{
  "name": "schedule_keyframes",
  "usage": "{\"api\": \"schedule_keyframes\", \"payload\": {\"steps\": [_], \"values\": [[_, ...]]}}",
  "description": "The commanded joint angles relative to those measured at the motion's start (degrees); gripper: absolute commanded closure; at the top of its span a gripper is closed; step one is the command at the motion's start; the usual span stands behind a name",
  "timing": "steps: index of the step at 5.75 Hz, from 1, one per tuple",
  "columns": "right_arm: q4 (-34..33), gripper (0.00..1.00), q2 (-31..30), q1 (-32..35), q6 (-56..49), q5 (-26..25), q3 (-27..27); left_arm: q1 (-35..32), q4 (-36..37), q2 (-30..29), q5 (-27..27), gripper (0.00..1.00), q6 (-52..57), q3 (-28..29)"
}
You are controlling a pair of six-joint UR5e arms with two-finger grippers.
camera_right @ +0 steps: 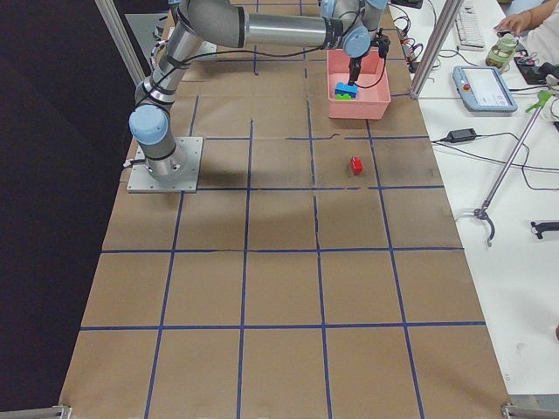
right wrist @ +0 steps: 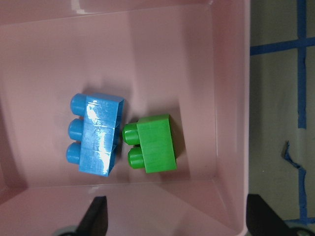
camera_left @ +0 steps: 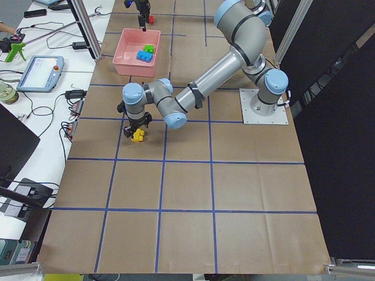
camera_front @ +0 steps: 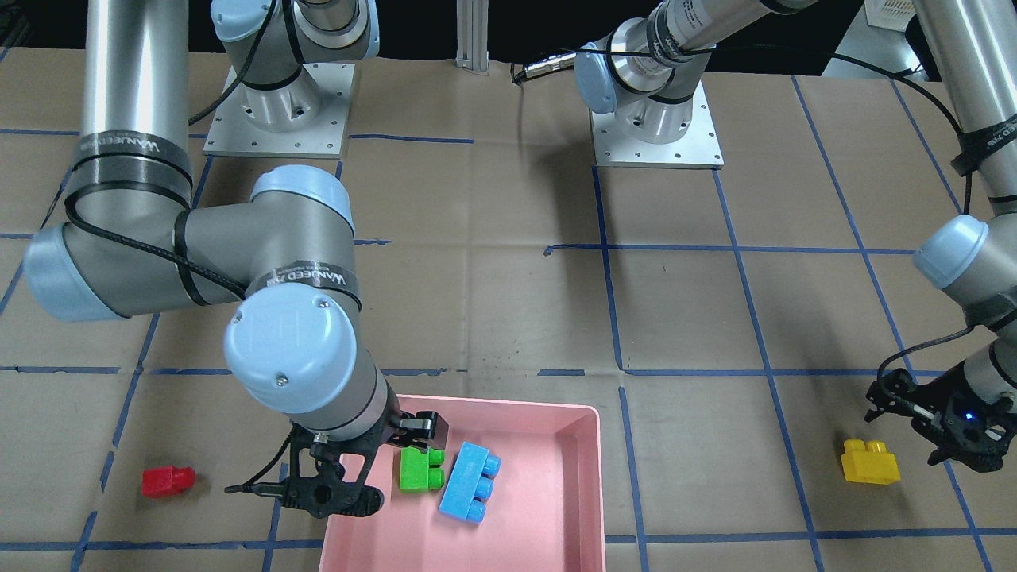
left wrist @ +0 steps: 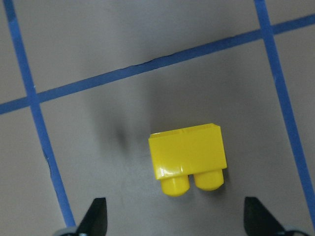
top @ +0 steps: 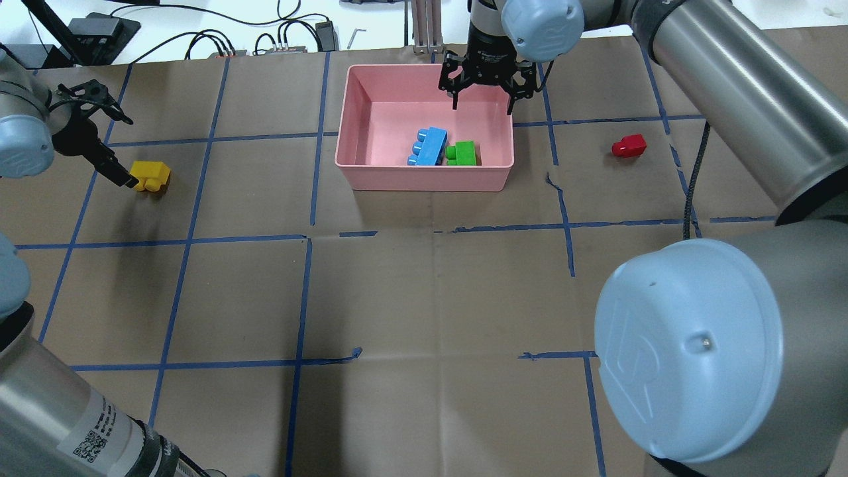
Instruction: Put all blocks into box
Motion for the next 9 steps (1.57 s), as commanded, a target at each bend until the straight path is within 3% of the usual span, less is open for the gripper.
{"api": "schedule_keyframes", "payload": {"steps": [1,3,5,6,7,8,9], "values": [[1.62,0.00,-1.70,-8.14,-11.62,-0.54,0.28,0.00,0.61,-1.90,-0.02,0.03,22.32,1.05],[1.90,0.01,-2.14,-16.24,-23.68,-0.80,2.37,-0.09,5.52,-4.36,-0.54,0.02,27.42,1.41],[-0.81,0.01,-6.86,-22.14,-33.20,-1.77,12.61,-0.09,6.16,-5.25,-1.85,0.02,28.13,1.41],[-9.18,0.01,-6.89,-22.52,-40.53,-2.03,16.32,-0.17,6.68,-6.12,-2.30,0.02,28.48,1.33],[-11.18,0.00,-6.62,-22.52,-49.57,-1.77,18.01,-0.17,6.68,-6.48,-2.30,0.02,28.49,1.24],[-11.29,0.00,-5.93,-22.52,-61.49,-1.60,17.94,-0.17,6.68,-7.01,-2.39,0.13,28.49,1.33],[-11.37,0.00,-5.48,-22.43,-73.44,-1.07,17.77,-0.17,6.77,-7.01,-2.39,0.36,28.40,1.33]]}}
